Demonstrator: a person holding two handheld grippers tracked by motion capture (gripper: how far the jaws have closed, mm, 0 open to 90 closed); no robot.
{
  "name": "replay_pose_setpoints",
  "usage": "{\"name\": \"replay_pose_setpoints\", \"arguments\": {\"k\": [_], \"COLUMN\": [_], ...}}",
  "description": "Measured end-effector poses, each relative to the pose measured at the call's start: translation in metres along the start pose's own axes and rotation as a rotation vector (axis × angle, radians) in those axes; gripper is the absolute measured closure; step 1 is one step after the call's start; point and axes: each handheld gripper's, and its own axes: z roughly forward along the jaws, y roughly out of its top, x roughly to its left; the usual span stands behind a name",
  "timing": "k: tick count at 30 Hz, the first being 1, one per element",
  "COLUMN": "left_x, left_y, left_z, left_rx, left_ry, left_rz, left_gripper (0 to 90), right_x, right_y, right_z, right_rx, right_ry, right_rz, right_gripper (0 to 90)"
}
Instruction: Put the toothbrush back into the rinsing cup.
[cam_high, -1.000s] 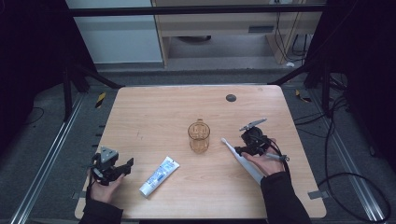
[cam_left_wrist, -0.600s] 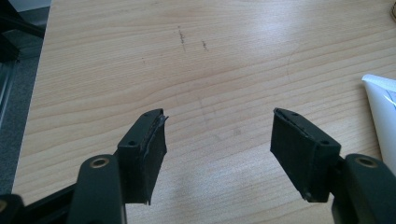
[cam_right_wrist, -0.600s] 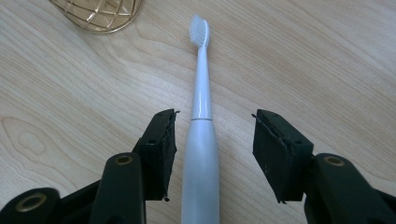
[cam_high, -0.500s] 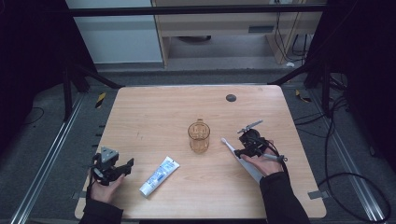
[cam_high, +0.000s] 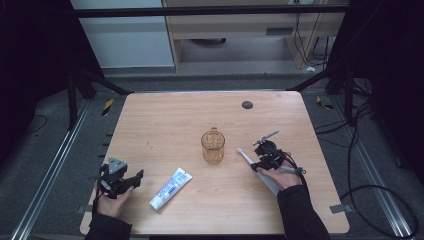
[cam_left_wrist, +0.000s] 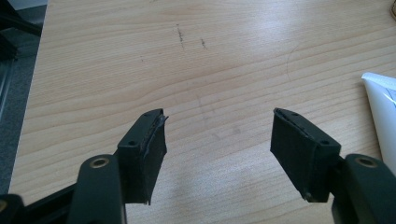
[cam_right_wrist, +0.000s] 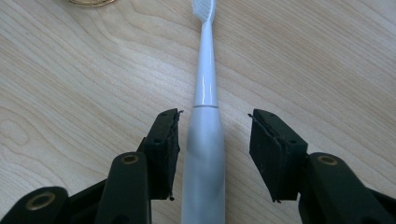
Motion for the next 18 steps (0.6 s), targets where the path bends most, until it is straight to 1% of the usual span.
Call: {"name": "replay_pose_setpoints", "arguments": {"k": [2,7,18], "left_x": [-0.0002,-0.0004,-0.0012], "left_y": [0.0,0.0,0.0], "left_z": [-0.0001,-0.0001,0.001], "left_rx": [0.0,-0.001,0.009], "left_ry": [0.001,0.001,-0.001], "left_rz": [0.0,0.003,0.007], "left_gripper": [34.7,34.7,34.6], "right_x": [-0.0002,0.0001,0.0009], "right_y": [0.0001,0.0001,-0.0011], "right_z": [0.0009,0.0022,0.0093], "right_rx": [0.001,0.014,0.044], "right_ry": [-0.003,0.01,0.009], "right_rz": [-0.008,-0.004,-0.009], "right_gripper": [52.7,53.8,54.9]}}
